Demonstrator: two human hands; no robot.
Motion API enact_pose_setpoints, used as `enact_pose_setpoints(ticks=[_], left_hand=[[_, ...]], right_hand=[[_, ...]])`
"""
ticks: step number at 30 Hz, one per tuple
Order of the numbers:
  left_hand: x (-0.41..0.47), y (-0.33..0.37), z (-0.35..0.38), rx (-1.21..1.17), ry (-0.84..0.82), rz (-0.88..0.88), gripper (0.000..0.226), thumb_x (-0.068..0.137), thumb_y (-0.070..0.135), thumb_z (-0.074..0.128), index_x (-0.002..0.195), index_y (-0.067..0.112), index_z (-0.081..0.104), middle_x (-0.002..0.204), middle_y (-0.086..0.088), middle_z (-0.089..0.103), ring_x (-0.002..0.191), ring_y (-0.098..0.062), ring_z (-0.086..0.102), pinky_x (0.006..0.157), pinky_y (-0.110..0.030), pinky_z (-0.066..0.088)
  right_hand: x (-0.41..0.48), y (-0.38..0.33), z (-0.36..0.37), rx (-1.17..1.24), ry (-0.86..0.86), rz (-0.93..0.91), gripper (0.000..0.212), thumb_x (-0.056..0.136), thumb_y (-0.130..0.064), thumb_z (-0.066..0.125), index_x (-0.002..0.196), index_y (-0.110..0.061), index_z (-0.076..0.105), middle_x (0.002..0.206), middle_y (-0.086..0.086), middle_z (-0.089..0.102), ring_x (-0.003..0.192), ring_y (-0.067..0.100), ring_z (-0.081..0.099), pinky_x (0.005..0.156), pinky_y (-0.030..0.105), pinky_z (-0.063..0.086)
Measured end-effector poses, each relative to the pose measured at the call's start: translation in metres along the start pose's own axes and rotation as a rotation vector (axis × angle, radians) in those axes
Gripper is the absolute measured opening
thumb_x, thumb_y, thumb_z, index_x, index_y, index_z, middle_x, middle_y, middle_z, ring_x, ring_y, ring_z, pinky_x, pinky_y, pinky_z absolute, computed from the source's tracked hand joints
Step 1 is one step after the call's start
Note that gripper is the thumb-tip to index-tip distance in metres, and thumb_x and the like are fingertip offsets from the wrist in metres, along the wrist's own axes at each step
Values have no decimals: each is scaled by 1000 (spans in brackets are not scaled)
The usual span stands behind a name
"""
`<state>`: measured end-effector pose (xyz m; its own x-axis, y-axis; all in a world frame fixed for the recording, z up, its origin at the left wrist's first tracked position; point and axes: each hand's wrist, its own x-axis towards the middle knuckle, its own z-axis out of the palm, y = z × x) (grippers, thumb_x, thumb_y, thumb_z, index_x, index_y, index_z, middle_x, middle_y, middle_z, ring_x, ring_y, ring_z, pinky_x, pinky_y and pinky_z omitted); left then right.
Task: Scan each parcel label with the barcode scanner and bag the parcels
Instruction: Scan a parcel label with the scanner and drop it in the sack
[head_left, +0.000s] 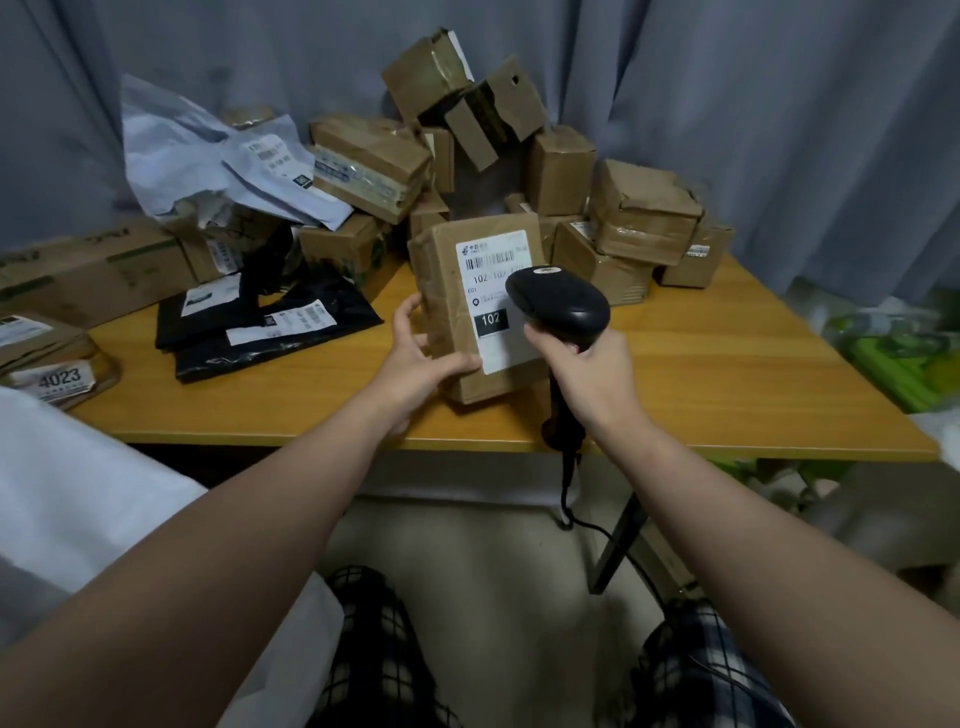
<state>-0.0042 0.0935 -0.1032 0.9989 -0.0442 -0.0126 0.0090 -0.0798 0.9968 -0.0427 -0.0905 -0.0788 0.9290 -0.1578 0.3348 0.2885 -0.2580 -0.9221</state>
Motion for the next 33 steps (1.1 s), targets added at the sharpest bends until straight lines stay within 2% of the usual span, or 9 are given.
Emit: enact_pose_setpoints(ticks=[4, 6, 8, 14, 16, 19, 23, 28, 33], left_hand=[[1, 2, 0, -3, -18, 7, 106, 73, 7, 80, 148, 38, 11, 116, 3, 51, 113, -20, 53, 94, -40, 50], [1, 1, 0, -9, -18, 6, 106, 74, 8, 80, 148, 38, 10, 117, 3, 51, 116, -20, 52, 95, -41, 49], [1, 0, 1, -14, -12, 1, 107, 73, 9, 80, 148, 39, 10, 121, 1, 50, 119, -21, 51, 99, -44, 47], [2, -2, 3, -14, -2, 5, 109, 71, 11, 83, 146, 44, 11, 126, -2, 49, 124, -25, 49, 103, -52, 44], [1, -4, 4, -14, -2, 10, 109, 71, 11, 82, 146, 45, 10, 129, -4, 49, 125, -26, 48, 104, -52, 43], [0, -5, 6, -11, 2, 22, 109, 71, 11, 82, 145, 46, 10, 137, -8, 45, 128, -27, 45, 105, -52, 42], [-2, -5, 6, -8, -8, 32, 108, 72, 10, 81, 146, 46, 11, 137, -8, 45, 128, -26, 45, 106, -52, 41], [-2, -5, 6, 0, 1, 32, 108, 71, 11, 82, 145, 46, 12, 138, -7, 44, 129, -26, 43, 106, -52, 40], [-2, -5, 7, -18, 0, 32, 108, 70, 11, 82, 144, 47, 13, 137, -8, 45, 128, -26, 44, 106, -52, 41]], right_hand=[[-3, 1, 8, -101, 13, -24, 20, 79, -37, 75, 82, -19, 67, 65, -12, 63, 72, 8, 62, 65, 26, 47], [-5, 0, 8, -157, 36, -44, 22, 78, -40, 73, 85, -19, 68, 70, -9, 64, 77, 12, 64, 67, 29, 49], [-9, -1, 5, -171, 67, -56, 23, 80, -37, 73, 90, -16, 69, 75, -4, 68, 81, 13, 66, 69, 29, 51], [-32, -1, -7, -135, 82, -69, 20, 81, -26, 75, 73, -11, 65, 62, -2, 62, 65, 10, 61, 62, 28, 47], [-38, -2, -11, -121, 83, -100, 14, 81, -23, 76, 77, -15, 66, 67, 0, 65, 70, 9, 64, 65, 30, 50], [-44, -2, -13, -117, 86, -131, 14, 81, -23, 76, 84, -11, 69, 74, 6, 69, 77, 14, 67, 69, 32, 52], [-48, -2, -14, -126, 73, -133, 16, 82, -26, 75, 85, -11, 69, 72, 0, 67, 76, 12, 66, 67, 29, 52], [-47, -4, -17, -134, 74, -155, 20, 82, -27, 74, 85, -8, 68, 72, 7, 68, 77, 16, 67, 70, 38, 54], [-45, -2, -19, -153, 83, -149, 18, 82, -29, 73, 80, -13, 68, 65, -4, 64, 72, 11, 65, 63, 28, 49]])
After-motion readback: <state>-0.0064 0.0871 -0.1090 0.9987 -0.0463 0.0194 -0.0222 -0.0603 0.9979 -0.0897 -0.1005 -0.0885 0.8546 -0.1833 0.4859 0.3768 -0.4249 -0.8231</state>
